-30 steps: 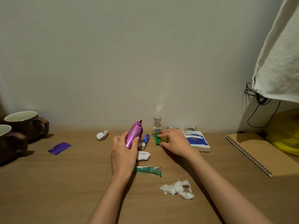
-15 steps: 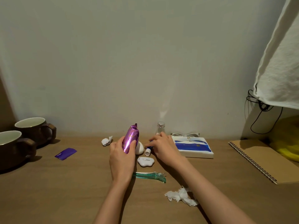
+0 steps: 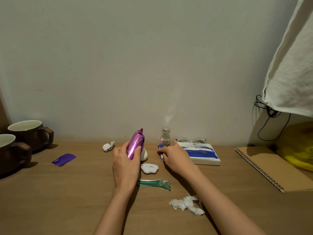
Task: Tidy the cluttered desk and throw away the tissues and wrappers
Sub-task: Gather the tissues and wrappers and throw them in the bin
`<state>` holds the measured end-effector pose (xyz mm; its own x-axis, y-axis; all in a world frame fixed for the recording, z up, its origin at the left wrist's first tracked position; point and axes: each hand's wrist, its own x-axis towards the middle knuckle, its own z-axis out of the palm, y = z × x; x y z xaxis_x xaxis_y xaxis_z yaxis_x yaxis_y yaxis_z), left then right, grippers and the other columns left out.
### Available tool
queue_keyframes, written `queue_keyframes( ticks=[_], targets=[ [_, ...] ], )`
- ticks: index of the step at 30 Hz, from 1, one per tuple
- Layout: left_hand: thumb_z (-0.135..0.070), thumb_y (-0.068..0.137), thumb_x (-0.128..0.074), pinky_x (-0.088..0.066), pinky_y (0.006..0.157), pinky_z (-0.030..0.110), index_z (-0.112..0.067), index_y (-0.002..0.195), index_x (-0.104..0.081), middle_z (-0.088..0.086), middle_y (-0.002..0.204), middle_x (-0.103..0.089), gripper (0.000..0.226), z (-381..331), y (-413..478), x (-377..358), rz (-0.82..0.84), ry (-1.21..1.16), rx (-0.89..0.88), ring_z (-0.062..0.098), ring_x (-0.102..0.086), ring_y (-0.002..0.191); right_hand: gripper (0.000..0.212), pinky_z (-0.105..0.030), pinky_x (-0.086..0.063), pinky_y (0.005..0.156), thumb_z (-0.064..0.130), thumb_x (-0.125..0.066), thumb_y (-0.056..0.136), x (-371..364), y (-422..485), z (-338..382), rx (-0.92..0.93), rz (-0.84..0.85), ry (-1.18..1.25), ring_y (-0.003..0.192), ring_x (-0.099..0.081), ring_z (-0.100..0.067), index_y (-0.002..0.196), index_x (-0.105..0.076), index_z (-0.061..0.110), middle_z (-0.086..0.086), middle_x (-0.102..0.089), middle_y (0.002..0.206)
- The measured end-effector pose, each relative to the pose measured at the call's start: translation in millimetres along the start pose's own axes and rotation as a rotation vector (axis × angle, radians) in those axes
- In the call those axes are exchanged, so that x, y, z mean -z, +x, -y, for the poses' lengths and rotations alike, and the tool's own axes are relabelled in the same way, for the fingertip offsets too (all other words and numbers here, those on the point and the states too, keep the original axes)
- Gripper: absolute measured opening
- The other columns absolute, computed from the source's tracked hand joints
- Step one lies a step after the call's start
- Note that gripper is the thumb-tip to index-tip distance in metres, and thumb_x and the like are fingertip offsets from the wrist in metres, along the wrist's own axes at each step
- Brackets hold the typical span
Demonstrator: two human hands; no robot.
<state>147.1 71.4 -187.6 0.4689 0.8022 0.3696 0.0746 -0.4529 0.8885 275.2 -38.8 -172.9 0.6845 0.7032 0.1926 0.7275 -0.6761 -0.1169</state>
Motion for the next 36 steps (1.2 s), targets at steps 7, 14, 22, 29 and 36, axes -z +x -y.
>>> queue_keyframes(
  ticks=[7, 14, 22, 29, 36],
  targets=[
    [-0.036, 0.090, -0.057, -0.031, 0.059, 0.009, -0.020, 0.127, -0.055, 0.000, 0.109, -0.048, 0.040, -1.4, 0.4, -0.2, 0.000, 0.006, 0.002, 0.011, -0.049, 0.081, 0.038, -0.043, -0.042, 0.100, 0.021, -0.042, 0.098, -1.5, -4.3, -3.4, 0.011, -0.034, 0.022, 0.133, -0.036, -0.029, 0.134, -0.051, 0.028, -0.004, -0.055, 0.136],
    [-0.037, 0.090, -0.056, -0.034, 0.062, 0.018, -0.020, 0.129, -0.054, 0.003, 0.112, -0.050, 0.043, 0.4, -0.9, -1.7, 0.012, 0.009, -0.013, 0.009, -0.047, 0.083, 0.036, -0.037, -0.040, 0.103, 0.023, -0.043, 0.097, 19.2, -2.3, -87.0, -0.282, -0.397, 0.340, 0.124, -0.049, -0.022, 0.131, -0.055, 0.019, -0.002, -0.058, 0.133],
    [-0.037, 0.089, -0.057, -0.037, 0.070, 0.023, -0.020, 0.128, -0.054, 0.003, 0.111, -0.050, 0.043, 3.2, 0.0, -5.6, 0.022, 0.031, -0.027, 0.012, -0.050, 0.083, 0.048, -0.035, -0.040, 0.100, 0.036, -0.046, 0.098, 3.0, -6.6, -145.2, -0.367, -0.172, 0.523, 0.129, -0.046, -0.021, 0.142, -0.042, 0.018, -0.004, -0.047, 0.144],
    [-0.038, 0.090, -0.057, -0.031, 0.060, 0.009, -0.020, 0.128, -0.054, 0.003, 0.113, -0.050, 0.043, 6.7, 2.9, -7.3, 0.020, 0.060, -0.033, 0.008, -0.047, 0.081, 0.051, -0.038, -0.037, 0.105, 0.034, -0.052, 0.095, -6.4, 3.9, -143.4, -0.383, -0.204, 0.489, 0.129, -0.045, -0.024, 0.141, -0.044, 0.013, -0.008, -0.048, 0.143],
    [-0.038, 0.089, -0.057, -0.036, 0.061, 0.015, -0.020, 0.128, -0.055, 0.003, 0.113, -0.052, 0.043, 9.6, 3.7, -8.0, 0.021, 0.050, -0.043, 0.005, -0.048, 0.079, 0.051, -0.036, -0.036, 0.107, 0.033, -0.053, 0.095, -12.4, 6.2, -137.5, -0.354, -0.224, 0.490, 0.131, -0.044, -0.023, 0.141, -0.044, 0.014, -0.007, -0.048, 0.144]
  ],
)
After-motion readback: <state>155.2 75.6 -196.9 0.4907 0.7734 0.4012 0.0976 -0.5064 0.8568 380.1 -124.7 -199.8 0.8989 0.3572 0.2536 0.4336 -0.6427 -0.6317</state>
